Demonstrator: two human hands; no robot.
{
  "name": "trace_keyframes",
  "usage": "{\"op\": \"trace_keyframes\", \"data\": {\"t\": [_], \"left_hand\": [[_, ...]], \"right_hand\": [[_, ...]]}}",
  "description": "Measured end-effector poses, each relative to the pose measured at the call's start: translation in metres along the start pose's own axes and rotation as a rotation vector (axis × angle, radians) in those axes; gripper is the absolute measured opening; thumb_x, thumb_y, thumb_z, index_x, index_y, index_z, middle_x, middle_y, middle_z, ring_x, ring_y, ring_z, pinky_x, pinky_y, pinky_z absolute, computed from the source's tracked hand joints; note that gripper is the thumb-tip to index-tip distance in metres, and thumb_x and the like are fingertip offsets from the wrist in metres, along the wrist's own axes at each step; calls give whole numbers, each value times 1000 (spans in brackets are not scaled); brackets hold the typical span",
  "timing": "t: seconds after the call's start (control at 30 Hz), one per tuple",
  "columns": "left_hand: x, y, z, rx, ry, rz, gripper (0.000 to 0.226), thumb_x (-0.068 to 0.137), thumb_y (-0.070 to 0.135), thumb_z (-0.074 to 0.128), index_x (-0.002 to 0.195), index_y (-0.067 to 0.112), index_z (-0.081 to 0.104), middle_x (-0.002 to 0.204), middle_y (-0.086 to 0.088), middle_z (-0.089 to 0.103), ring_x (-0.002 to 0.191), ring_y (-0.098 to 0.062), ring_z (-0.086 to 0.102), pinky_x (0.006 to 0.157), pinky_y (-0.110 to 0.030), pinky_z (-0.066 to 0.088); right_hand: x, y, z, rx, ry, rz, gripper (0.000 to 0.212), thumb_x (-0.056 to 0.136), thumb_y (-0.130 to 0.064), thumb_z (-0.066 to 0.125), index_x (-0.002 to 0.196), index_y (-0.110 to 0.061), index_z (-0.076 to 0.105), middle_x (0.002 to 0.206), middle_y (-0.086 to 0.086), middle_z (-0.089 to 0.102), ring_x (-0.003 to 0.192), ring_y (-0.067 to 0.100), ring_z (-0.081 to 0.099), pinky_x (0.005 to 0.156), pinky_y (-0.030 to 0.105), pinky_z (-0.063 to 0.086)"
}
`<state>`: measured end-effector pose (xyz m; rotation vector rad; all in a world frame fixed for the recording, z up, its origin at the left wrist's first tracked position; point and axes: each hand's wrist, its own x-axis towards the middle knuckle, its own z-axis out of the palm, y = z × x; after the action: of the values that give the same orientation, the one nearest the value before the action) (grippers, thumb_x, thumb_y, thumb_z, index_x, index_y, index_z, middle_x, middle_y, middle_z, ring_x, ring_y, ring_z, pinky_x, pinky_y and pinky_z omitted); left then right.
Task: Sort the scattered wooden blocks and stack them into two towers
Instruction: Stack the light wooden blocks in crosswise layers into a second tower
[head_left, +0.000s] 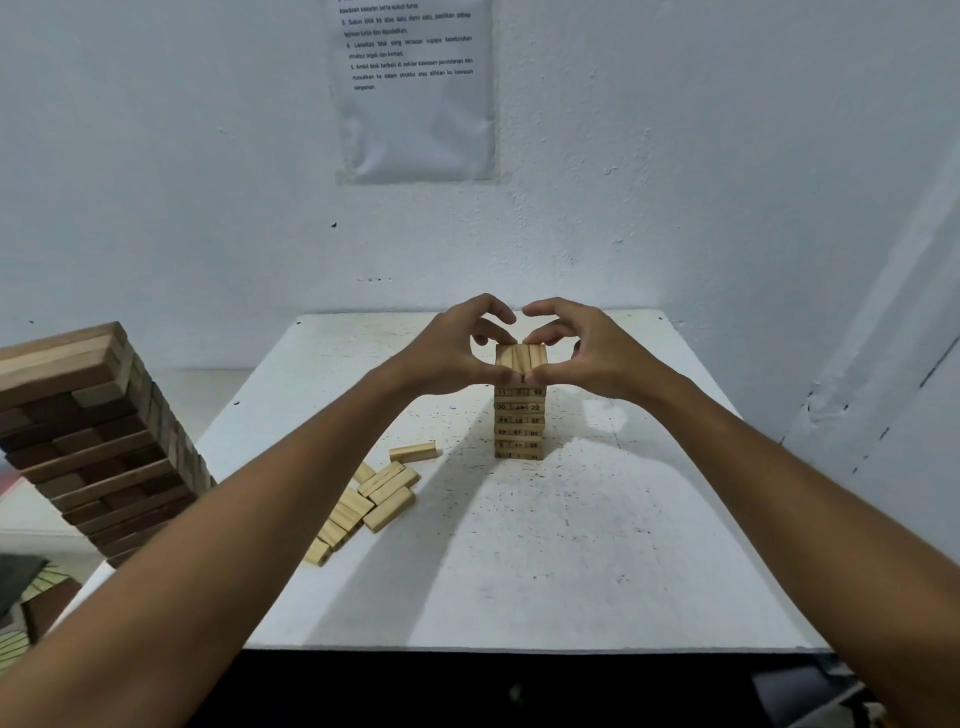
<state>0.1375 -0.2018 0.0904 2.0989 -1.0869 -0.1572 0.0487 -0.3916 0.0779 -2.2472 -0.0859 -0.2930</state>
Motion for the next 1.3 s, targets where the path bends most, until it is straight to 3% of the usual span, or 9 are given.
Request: {"op": "trace_keyframes", "data": {"t": [0.43,0.73,0.93,1.3], "left_hand": [[3,-3,1,2,0,-7,52,73,17,83,115,18,52,113,5,61,93,9,54,66,2,37],[4,-8,2,-11,-2,13,55,72,15,85,118,12,55,107,6,63,83,25,51,67,1,37],[5,-9,2,-3,-14,30,56,72,13,84,119,11,56,105,10,60,83,26,51,67,1,38],[4,-9,2,10,-13,17,55,71,17,85,119,15,57,108,7,64,87,14,55,67,0,38]], "right_hand": [[1,1,0,-9,8,12,70,71,-19,83,133,-26,51,110,-3,68,111,2,57,76,18,38],[-1,1,0,-8,6,8,73,69,-22,85,134,-26,52,109,-6,68,112,3,58,76,18,37],[-3,-1,0,-15,6,9,72,70,-21,85,134,-23,52,110,-7,67,109,-4,56,73,12,36],[-3,2,2,-14,6,6,71,70,-23,84,134,-25,52,113,-5,67,110,1,57,74,15,38]]}}
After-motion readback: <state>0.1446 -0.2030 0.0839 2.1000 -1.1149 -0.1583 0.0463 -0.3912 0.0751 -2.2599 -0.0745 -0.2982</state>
